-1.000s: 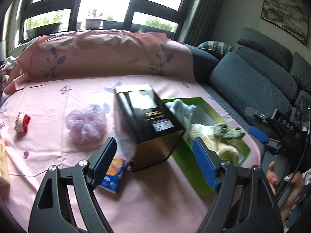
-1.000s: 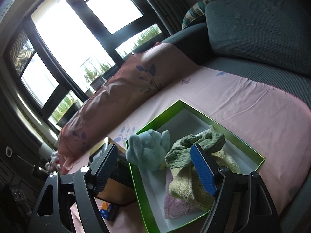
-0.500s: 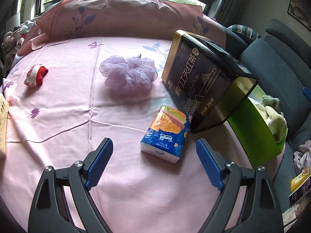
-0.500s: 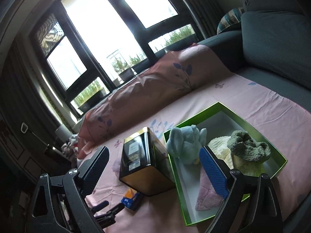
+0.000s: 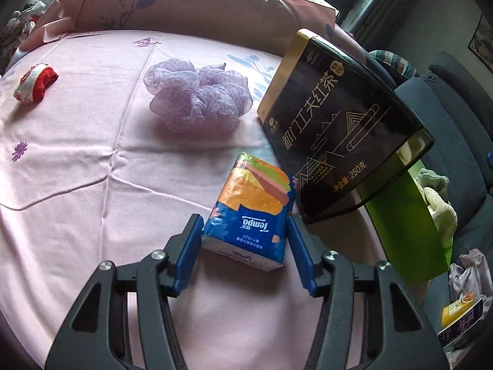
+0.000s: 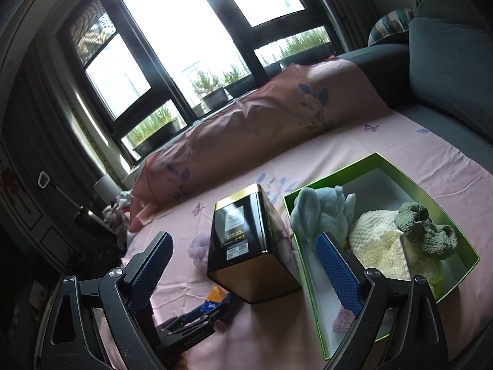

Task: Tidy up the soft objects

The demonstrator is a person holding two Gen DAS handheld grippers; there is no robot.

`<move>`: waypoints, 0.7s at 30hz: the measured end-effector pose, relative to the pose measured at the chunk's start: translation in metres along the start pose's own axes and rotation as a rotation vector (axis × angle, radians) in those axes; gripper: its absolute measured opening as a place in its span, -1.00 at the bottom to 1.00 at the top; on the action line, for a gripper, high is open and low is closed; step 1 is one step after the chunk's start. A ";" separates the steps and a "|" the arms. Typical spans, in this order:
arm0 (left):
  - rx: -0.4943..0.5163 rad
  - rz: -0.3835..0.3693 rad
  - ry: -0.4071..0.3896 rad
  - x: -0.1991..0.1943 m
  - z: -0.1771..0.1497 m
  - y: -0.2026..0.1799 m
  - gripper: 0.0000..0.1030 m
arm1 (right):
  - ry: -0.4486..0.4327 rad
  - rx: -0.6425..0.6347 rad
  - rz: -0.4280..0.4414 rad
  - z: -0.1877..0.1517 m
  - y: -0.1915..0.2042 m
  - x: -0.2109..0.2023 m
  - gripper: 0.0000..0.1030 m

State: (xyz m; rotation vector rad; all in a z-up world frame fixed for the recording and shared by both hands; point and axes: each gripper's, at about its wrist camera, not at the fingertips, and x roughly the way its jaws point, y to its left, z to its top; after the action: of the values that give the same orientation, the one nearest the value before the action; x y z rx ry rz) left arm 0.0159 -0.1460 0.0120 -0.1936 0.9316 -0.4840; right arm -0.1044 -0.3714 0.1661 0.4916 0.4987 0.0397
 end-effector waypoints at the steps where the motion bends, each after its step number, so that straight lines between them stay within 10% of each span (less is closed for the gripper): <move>1: -0.001 0.022 -0.008 -0.003 -0.001 0.001 0.03 | 0.009 -0.009 0.005 -0.001 0.004 0.002 0.83; 12: -0.111 0.337 0.013 -0.051 -0.005 0.047 0.02 | 0.231 -0.121 0.260 -0.027 0.070 0.058 0.83; 21: -0.174 0.277 -0.015 -0.071 -0.023 0.081 0.09 | 0.503 -0.161 0.336 -0.087 0.126 0.131 0.63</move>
State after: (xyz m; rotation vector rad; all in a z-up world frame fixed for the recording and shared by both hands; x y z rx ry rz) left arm -0.0121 -0.0397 0.0204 -0.2217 0.9693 -0.1454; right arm -0.0194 -0.2014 0.0986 0.4009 0.8919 0.5320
